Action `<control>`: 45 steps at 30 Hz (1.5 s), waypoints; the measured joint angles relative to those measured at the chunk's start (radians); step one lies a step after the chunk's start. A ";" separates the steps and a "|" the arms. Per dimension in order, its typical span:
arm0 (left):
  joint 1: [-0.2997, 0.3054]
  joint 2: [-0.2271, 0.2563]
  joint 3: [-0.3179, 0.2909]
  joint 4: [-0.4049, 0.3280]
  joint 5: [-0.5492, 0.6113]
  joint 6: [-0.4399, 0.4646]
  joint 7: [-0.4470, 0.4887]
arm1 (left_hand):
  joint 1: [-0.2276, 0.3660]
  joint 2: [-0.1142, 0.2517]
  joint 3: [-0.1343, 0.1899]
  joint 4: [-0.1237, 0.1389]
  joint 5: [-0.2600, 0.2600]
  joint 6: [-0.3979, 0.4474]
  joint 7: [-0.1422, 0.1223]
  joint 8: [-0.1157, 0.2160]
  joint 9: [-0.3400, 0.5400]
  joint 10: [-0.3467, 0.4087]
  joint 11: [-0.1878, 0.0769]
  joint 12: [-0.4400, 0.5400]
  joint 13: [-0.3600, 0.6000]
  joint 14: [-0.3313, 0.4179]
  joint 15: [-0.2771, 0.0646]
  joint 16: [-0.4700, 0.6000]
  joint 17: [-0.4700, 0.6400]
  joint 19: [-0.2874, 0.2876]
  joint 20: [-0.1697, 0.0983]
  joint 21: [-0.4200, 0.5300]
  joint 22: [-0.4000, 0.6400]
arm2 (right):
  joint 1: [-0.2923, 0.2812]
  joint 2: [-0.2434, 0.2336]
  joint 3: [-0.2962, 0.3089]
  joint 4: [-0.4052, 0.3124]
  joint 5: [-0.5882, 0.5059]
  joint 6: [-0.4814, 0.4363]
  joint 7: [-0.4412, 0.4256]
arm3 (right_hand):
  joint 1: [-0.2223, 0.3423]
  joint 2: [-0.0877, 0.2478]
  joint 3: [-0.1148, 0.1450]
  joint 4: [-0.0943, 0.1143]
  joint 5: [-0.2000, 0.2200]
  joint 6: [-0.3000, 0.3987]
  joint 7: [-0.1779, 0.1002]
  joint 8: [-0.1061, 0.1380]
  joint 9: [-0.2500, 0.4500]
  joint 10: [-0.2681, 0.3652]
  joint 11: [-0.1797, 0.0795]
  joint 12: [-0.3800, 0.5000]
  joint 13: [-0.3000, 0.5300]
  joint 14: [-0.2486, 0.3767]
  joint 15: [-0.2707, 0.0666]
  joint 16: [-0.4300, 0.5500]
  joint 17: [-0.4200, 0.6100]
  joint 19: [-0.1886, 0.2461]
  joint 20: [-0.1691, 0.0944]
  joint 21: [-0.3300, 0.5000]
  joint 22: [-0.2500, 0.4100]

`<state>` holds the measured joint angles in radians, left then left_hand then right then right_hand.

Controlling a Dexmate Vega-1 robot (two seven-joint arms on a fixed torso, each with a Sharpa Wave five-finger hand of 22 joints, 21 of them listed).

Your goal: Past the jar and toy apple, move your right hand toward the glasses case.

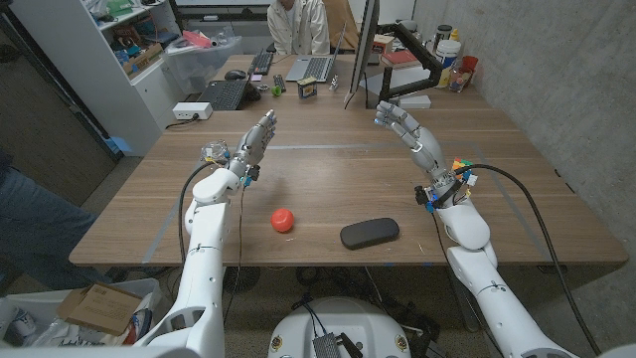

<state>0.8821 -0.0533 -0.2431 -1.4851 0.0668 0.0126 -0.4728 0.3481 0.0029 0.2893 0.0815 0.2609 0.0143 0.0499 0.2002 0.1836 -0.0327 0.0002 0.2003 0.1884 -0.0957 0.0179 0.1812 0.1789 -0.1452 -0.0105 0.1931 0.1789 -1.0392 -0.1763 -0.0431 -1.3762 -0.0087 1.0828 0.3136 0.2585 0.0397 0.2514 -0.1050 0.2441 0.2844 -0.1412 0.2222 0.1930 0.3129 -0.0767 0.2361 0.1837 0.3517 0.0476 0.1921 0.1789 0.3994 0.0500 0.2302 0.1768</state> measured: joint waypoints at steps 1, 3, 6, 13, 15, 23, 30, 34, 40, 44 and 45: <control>0.000 0.000 0.000 0.000 0.000 0.000 0.000 | 0.000 0.000 0.000 0.000 0.000 0.000 0.000 0.000 0.000 0.000 0.000 0.000 0.000 0.000 0.000 0.000 0.000 0.000 0.000 0.000 0.000 | 0.000 -0.002 0.000 0.000 -0.005 0.004 -0.004 | 0.000 0.000 0.000 0.000 0.002 0.000 0.000 0.000 0.000 0.002 -0.002 0.000 0.000 0.000 0.000 0.000 0.000 0.000 0.000 0.000 0.000; 0.000 0.000 0.001 -0.004 0.002 0.004 0.001 | 0.000 0.000 0.000 0.000 0.000 0.000 0.000 0.000 0.000 0.000 0.000 0.000 0.000 0.000 0.000 0.000 0.000 0.000 0.000 0.000 0.000 | 0.000 -0.004 0.000 0.000 -0.013 0.011 -0.011 | 0.000 0.000 0.000 0.000 0.004 0.005 -0.005 0.000 0.000 0.005 -0.005 0.000 0.000 0.000 0.000 0.000 0.000 0.000 0.000 0.000 0.000; 0.000 0.000 0.002 -0.008 0.004 0.006 0.003 | 0.000 0.000 0.000 0.000 0.000 0.000 0.000 0.000 0.000 0.000 0.000 0.000 0.000 0.000 0.000 0.000 0.000 0.000 0.000 0.000 0.000 | -0.001 -0.006 0.002 -0.001 -0.024 0.017 -0.017 | 0.000 0.000 0.000 0.000 0.004 0.005 -0.005 0.000 0.000 0.005 -0.005 0.000 0.000 -0.004 -0.003 0.000 0.000 0.004 -0.004 0.000 0.000; 0.000 0.000 0.005 -0.012 0.006 0.009 0.004 | 0.000 0.000 0.000 0.000 0.000 0.000 0.000 0.000 0.000 0.000 0.000 0.000 0.000 0.000 0.000 0.000 0.000 0.000 0.000 0.000 0.000 | -0.004 -0.012 0.010 -0.008 -0.066 0.035 -0.040 | 0.000 0.000 0.000 0.000 0.006 0.013 -0.005 0.000 0.000 0.015 -0.007 0.000 0.000 -0.003 -0.004 0.000 0.000 0.009 -0.002 0.000 0.000; 0.000 0.001 0.006 -0.012 0.007 0.012 0.004 | 0.000 0.000 0.000 0.000 0.000 0.000 0.000 0.000 0.000 0.000 0.000 0.000 0.000 0.000 0.000 0.000 0.000 0.000 0.000 0.000 0.000 | -0.004 -0.013 0.010 -0.007 -0.076 0.046 -0.050 | 0.000 0.000 0.000 0.000 0.008 0.022 -0.004 0.000 0.000 0.021 -0.011 0.004 0.000 0.005 -0.012 0.000 0.000 0.009 -0.002 0.000 0.000; -0.005 0.003 0.008 -0.007 0.011 0.013 0.004 | 0.004 0.004 0.000 0.000 0.000 0.000 0.000 0.000 0.000 -0.004 -0.004 0.000 0.000 0.000 0.000 0.000 0.000 0.000 0.000 0.000 0.000 | 0.004 -0.013 0.016 0.009 -0.113 0.075 -0.077 | 0.006 -0.006 0.000 0.000 0.011 0.030 -0.005 0.000 0.000 0.029 -0.018 0.008 0.000 0.009 -0.016 0.000 0.000 0.014 -0.007 -0.005 0.000; -0.011 0.005 0.008 0.002 0.012 0.013 0.003 | 0.004 0.004 0.000 0.000 0.000 0.000 0.000 0.000 0.000 -0.004 -0.004 0.000 0.000 0.000 0.000 0.000 0.000 -0.005 0.005 0.000 0.000 | 0.007 -0.009 0.026 0.015 -0.158 0.101 -0.106 | 0.006 -0.006 0.000 0.000 0.015 0.043 -0.011 0.004 0.000 0.036 -0.014 0.008 0.000 0.015 -0.021 0.000 0.000 0.018 -0.011 -0.005 0.000; -0.014 0.005 0.008 0.008 0.012 0.013 0.002 | 0.004 0.004 0.000 0.000 -0.006 0.000 0.000 -0.004 0.000 -0.004 -0.004 0.000 0.000 0.000 0.000 0.000 0.000 -0.005 0.005 0.000 0.000 | 0.007 -0.006 0.031 0.016 -0.186 0.117 -0.124 | 0.006 -0.006 -0.002 -0.001 0.015 0.045 -0.012 0.004 0.000 0.039 -0.018 0.008 0.000 0.018 -0.025 0.000 0.000 0.021 -0.014 -0.005 0.000; -0.018 0.005 0.008 0.014 0.013 0.013 0.000 | 0.004 0.004 -0.003 -0.003 -0.006 -0.007 -0.007 -0.008 0.000 -0.004 -0.004 0.000 0.000 0.000 0.000 0.000 0.000 -0.005 0.005 0.000 0.000 | 0.007 -0.003 0.038 0.016 -0.229 0.135 -0.147 | 0.006 -0.006 -0.004 -0.004 0.019 0.055 -0.013 0.003 0.000 0.045 -0.023 0.008 0.000 0.020 -0.027 0.000 0.000 0.021 -0.014 -0.009 0.000; -0.020 0.004 0.008 0.015 0.013 0.013 0.000 | 0.004 0.004 -0.004 -0.004 -0.006 -0.007 -0.007 -0.008 0.000 -0.004 -0.004 0.000 0.000 0.000 0.000 0.000 0.000 -0.005 0.005 0.000 0.000 | 0.007 -0.003 0.042 0.012 -0.253 0.144 -0.160 | 0.006 -0.006 -0.004 -0.004 0.022 0.055 -0.013 0.003 0.000 0.045 -0.023 0.008 0.000 0.020 -0.026 0.000 0.000 0.021 -0.014 -0.009 0.000; -0.020 0.004 0.008 0.015 0.014 0.011 -0.001 | 0.004 0.004 -0.004 -0.004 -0.006 -0.007 -0.007 -0.008 0.000 -0.004 -0.004 0.000 0.000 0.000 0.000 0.000 0.000 -0.005 0.005 0.000 0.000 | 0.006 -0.002 0.048 0.009 -0.258 0.145 -0.162 | 0.006 -0.006 -0.004 -0.004 0.022 0.055 -0.013 0.003 0.000 0.045 -0.023 0.008 0.000 0.020 -0.026 0.000 0.000 0.021 -0.014 -0.009 0.000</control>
<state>0.8618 -0.0490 -0.2352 -1.4698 0.0807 0.0239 -0.4735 0.3521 0.0069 0.2850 0.0772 0.2551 0.0071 0.0427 0.1922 0.1836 -0.0368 -0.0039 0.2003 0.1884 -0.0957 0.0179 0.1812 0.1788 -0.1506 -0.0050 0.1931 0.1789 -1.0334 -0.1779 0.0045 -1.3677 -0.2667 1.2282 0.1514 0.2642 0.0341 0.2473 -0.1091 0.2664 0.3398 -0.1538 0.2256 0.1929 0.3577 -0.0998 0.2439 0.1837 0.3717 0.0211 0.1924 0.1789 0.4208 0.0356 0.2214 0.1769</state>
